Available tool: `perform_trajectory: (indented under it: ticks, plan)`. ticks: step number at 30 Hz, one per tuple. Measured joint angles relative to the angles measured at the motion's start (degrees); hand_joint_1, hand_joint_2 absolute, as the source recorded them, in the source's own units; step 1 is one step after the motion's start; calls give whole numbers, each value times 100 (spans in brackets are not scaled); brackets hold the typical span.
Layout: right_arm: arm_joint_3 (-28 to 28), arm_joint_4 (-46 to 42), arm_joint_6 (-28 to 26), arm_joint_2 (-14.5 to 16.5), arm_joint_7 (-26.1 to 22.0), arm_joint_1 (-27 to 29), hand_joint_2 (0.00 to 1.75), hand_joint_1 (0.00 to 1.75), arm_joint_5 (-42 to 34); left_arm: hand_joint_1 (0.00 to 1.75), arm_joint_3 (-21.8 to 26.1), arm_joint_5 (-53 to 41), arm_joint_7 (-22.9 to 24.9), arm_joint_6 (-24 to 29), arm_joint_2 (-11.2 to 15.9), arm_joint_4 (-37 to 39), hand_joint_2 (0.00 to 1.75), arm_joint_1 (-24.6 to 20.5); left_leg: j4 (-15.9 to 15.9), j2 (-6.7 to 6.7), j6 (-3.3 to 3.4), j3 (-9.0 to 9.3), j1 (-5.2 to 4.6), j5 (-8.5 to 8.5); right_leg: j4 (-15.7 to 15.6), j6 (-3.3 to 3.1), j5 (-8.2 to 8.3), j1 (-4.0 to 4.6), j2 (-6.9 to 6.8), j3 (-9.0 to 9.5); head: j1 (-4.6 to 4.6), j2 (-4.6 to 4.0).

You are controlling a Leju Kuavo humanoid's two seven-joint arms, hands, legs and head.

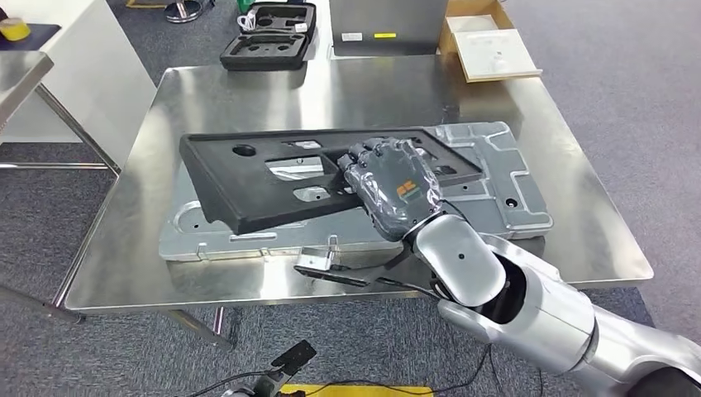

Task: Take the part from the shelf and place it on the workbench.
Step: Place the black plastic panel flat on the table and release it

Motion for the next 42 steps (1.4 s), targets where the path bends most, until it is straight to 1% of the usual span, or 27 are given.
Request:
perform_trajectory:
  ticks: [2, 4, 6, 7, 8, 9, 10, 11, 13, 14, 18, 20, 22, 23, 24, 25, 26, 28, 29, 31, 33, 34, 37, 38, 39, 40, 42]
  plan:
    - [85, 88, -2, 32, -34, -23, 175, 129, -2, 0, 0, -3, 0, -11, -5, 0, 175, -9, 8, 9, -43, 15, 3, -41, -19, -63, -14, -10, 11, 26, -4, 0]
    - [162, 169, -2, 104, -71, -48, 175, 129, 0, 0, 0, -4, -1, -24, -5, 0, 175, -28, 299, 24, -105, -117, 18, -199, -55, -123, -34, -31, 7, 81, -33, 0]
    - [254, 268, -3, 201, -113, -58, 175, 129, 15, 0, -1, -14, -2, -51, -5, 1, 175, -37, 960, 34, -159, -490, 41, -442, -63, -164, -67, -24, 1, 128, -62, 0]
    - [313, 338, -2, 243, -148, -50, 175, 129, 34, 0, -1, -12, 1, -78, -5, 1, 175, -33, 1278, 34, -176, -699, 50, -511, -63, -176, -86, -19, 0, 149, -63, 0]
    - [376, 418, 4, 279, -204, -33, 175, 129, 63, 0, -2, -4, 4, -115, -5, 1, 175, -26, 1457, 34, -186, -850, 56, -491, -62, -181, -110, -15, 1, 175, -63, 0]
    - [448, 504, 21, 307, -270, -15, 175, 129, 100, 0, -2, 18, 7, -161, -5, 1, 175, -22, 1440, 35, -188, -909, 59, -368, -62, -181, -135, -15, 4, 207, -64, 0]
    - [526, 600, 50, 331, -340, -1, 175, 129, 142, 0, -2, 47, 4, -206, -5, 1, 175, -20, 1204, 35, -181, -855, 60, -149, -61, -176, -164, -15, 9, 246, -64, 0]
    - [607, 704, 80, 349, -408, 7, 175, 129, 181, 0, -1, 76, -6, -241, -5, 1, 175, -22, 812, 35, -166, -723, 61, 102, -63, -164, -194, -17, 14, 288, -64, 0]
    - [757, 939, 109, 367, -510, 24, 175, 129, 231, 0, 0, 123, -43, -271, -6, 1, 175, -27, 162, 28, -126, -437, 40, 382, -78, -122, -235, -6, 22, 344, -58, 0]
    - [814, 1060, 100, 368, -548, 42, 175, 129, 243, 0, -1, 139, -60, -273, -7, 1, 175, -26, 6, 24, -106, -364, 25, 406, -90, -95, -242, -2, 23, 355, -53, 0]
    - [972, 1423, 46, 367, -630, 100, 175, 129, 249, 0, -1, 163, -109, -270, -11, 1, 175, -21, -99, 18, 9, -288, 26, 383, -61, 25, -304, -7, 15, 345, -49, 0]
    - [1019, 1564, 30, 366, -661, 103, 175, 129, 255, 0, -2, 170, -138, -266, -20, 1, 175, -26, -146, 25, 76, -232, 43, 384, 383, 54, -527, -5, 11, 131, -44, 0]
    - [1067, 1700, 31, 366, -675, 114, 175, 129, 263, 0, -2, 178, -161, -256, -34, 1, 175, -24, -139, 30, 120, -214, 30, 362, 1108, 61, -789, 4, 12, -265, -45, 0]
    - [1098, 1761, 45, 366, -677, 122, 175, 129, 267, 0, -2, 179, -171, -252, -40, 1, 175, -20, -132, 31, 135, -210, 23, 351, 1358, 63, -828, 4, 12, -423, -45, 0]
    - [1128, 1814, 71, 366, -677, 126, 175, 129, 273, 0, -2, 180, -180, -251, -47, 1, 175, -18, -119, 26, 145, -207, 18, 338, 1416, 60, -766, 4, 11, -494, -45, 0]
    - [1154, 1859, 109, 366, -675, 127, 175, 129, 282, 0, -2, 180, -186, -251, -54, 1, 175, -17, -100, 17, 148, -203, 15, 323, 1244, 50, -602, 4, 11, -446, -44, 0]
    - [1173, 1894, 157, 364, -674, 123, 175, 129, 295, 0, -2, 182, -193, -251, -62, 1, 175, -16, -78, 5, 143, -197, 13, 305, 889, 31, -385, 6, 10, -298, -43, 0]
    - [1188, 1955, 270, 361, -660, 104, 175, 129, 323, 0, -2, 198, -210, -243, -79, 1, 175, -16, -26, -21, 108, -198, -3, 263, 179, -13, -109, 29, 8, 24, -48, 0]
    - [1191, 1987, 325, 355, -642, 92, 175, 129, 336, 0, -2, 211, -221, -236, -87, 1, 175, -16, -13, -28, 83, -201, -8, 250, -6, -30, -68, 43, 8, 115, -50, 0]
    - [1193, 2060, 395, 329, -593, 71, 175, 129, 361, 0, -2, 233, -239, -222, -100, 1, 175, -15, -14, -35, 28, -205, -8, 245, -86, -57, -63, 61, 14, 158, -49, 0]
    - [1193, 2123, 409, 289, -566, 45, 175, 129, 382, 0, -2, 240, -247, -216, -106, 1, 175, -8, 22, -24, -32, -225, 1, 207, -138, -110, -26, 29, 14, 189, -49, 0]
    - [1194, 2145, 415, 274, -564, 27, 175, 129, 389, 0, -2, 243, -250, -215, -107, 1, 175, -4, 139, -15, -66, -270, 5, 122, -169, -136, -7, 6, 14, 208, -58, 0]
    - [1199, 2215, 483, 260, -522, 4, 175, 129, 397, 0, -2, 250, -267, -214, -108, 1, 175, -2, 1073, 6, -169, -686, 56, -354, -200, -163, 10, -25, 18, 229, -83, 0]
    - [1201, 2245, 510, 255, -482, 8, 175, 129, 397, 0, -2, 252, -275, -214, -108, 2, 175, 2, 1359, 11, -196, -829, 79, -441, -197, -161, 9, -31, 18, 229, -83, 0]
    - [1203, 2275, 530, 245, -430, 11, 175, 129, 397, 0, -2, 253, -284, -213, -108, 2, 175, 6, 1464, 17, -217, -890, 98, -425, -195, -156, 5, -38, 18, 230, -83, 0]
    - [1204, 2309, 536, 233, -367, 11, 175, 129, 397, 0, -2, 255, -293, -209, -108, 1, 175, 9, 1363, 25, -234, -851, 114, -311, -191, -146, -1, -49, 18, 232, -83, 0]
    - [1203, 2382, 523, 193, -230, 4, 175, 129, 402, 0, -1, 262, -306, -190, -108, 1, 175, 8, 648, 35, -255, -512, 143, 54, -179, -104, -19, -74, 17, 244, -84, 0]
